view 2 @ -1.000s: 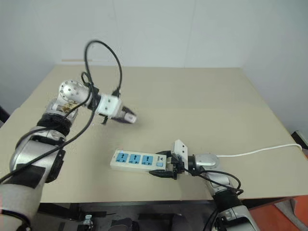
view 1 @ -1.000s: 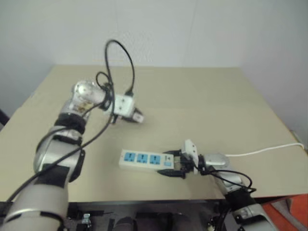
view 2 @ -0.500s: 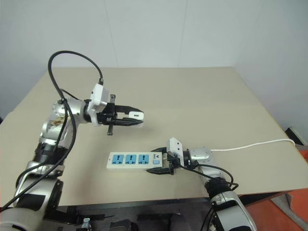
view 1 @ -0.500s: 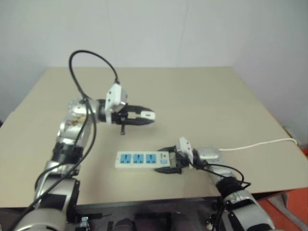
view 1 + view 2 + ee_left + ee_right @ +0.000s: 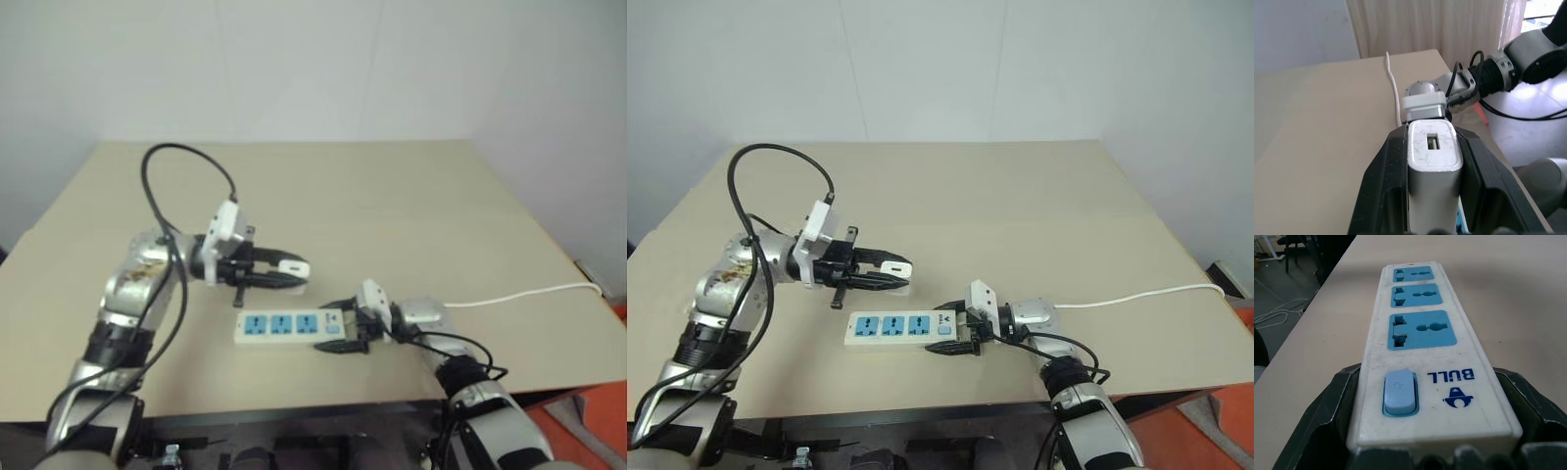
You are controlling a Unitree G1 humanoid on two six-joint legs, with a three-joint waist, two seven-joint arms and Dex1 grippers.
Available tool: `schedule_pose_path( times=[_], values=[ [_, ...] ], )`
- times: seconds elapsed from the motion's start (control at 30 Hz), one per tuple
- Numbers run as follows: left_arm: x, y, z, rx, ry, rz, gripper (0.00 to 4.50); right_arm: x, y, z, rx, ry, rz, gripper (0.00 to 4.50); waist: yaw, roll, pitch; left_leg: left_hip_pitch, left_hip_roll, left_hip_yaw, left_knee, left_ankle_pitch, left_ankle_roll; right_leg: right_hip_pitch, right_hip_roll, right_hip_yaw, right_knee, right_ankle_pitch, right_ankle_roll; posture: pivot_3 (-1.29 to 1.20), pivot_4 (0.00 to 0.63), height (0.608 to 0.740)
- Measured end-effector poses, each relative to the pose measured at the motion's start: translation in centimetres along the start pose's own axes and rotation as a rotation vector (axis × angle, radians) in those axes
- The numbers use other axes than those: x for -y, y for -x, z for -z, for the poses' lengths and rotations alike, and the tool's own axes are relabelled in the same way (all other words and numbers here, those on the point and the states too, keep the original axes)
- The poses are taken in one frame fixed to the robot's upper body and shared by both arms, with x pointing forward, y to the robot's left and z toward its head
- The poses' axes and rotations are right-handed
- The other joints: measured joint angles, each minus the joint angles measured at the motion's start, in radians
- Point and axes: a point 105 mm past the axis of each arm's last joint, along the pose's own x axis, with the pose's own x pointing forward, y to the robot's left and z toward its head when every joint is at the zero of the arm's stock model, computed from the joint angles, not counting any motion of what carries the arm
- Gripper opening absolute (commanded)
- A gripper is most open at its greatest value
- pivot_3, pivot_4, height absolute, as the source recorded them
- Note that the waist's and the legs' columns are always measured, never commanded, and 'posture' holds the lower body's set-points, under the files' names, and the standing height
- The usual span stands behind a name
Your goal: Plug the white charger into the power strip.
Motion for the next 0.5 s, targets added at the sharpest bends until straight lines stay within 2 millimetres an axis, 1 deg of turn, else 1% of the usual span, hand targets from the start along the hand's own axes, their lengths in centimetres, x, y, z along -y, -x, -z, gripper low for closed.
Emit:
schedule_pose_path(
  times=[0.1,0.27,0.33,0.5],
  values=[
    [0.3,-0.8,0.6,0.052,0.046,-0.012,1.03,0.0,-0.1,0.0,0.001,0.0,0.0,3.44,-0.001,0.0,0.0,0.001,0.0,0.0,-0.001,0.0,0.0,0.0,0.0,0.001,0.0,0.0,0.0,0.0,0.15,0.74],
    [1.3,-1.7,2.5,0.048,0.126,0.012,1.03,0.0,0.0,0.0,0.002,-0.001,0.003,3.44,0.0,0.0,0.0,0.002,0.0,0.001,-0.003,0.0,-0.001,0.0,0.0,0.001,0.0,0.0,0.0,0.0,0.15,0.74],
    [1.4,-2.1,3.1,0.033,0.111,0.022,1.03,0.0,0.0,0.0,0.001,-0.001,0.003,3.44,0.0,0.0,0.0,0.003,0.0,0.001,-0.003,0.0,-0.001,0.001,0.0,0.001,0.0,0.0,0.0,0.0,0.15,0.74],
    [1.8,-2.7,5.2,-0.007,0.116,0.029,1.03,0.1,0.0,0.0,0.002,-0.001,0.005,3.44,0.0,0.0,0.0,0.004,0.0,0.002,-0.005,0.0,-0.001,0.001,0.0,0.002,-0.001,0.0,-0.001,0.0,0.15,0.74]
  ],
)
